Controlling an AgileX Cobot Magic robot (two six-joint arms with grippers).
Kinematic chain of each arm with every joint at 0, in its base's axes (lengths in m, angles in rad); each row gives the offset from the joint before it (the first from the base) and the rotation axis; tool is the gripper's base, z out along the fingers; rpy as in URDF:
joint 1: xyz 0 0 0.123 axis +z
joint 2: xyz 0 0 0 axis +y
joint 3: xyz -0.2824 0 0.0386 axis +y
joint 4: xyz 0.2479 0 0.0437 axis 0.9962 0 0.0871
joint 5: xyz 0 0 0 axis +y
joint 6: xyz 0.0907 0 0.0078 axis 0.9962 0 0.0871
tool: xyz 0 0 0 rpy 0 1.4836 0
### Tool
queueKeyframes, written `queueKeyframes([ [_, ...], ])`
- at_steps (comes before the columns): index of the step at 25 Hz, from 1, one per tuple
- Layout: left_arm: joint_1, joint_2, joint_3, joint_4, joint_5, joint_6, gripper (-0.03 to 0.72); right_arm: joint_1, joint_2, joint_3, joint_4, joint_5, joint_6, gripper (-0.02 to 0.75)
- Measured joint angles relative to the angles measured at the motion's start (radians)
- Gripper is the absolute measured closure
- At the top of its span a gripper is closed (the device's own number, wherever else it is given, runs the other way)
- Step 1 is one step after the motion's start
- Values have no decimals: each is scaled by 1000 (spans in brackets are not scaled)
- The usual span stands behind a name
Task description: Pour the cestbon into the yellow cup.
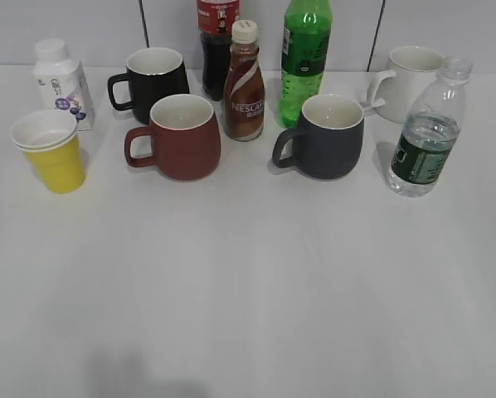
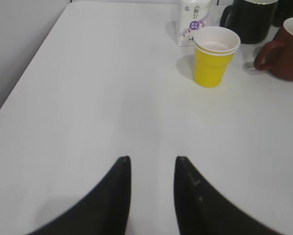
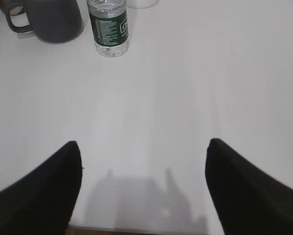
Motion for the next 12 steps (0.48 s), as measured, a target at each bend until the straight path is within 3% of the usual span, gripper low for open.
queueKeyframes([
  [9,-3,5,-10,0,-24,0,449,0,6,-6,0,-9,0,152],
  [12,-6,46,-18,0,-146,0,449,0,56,-21,0,-117,0,152],
])
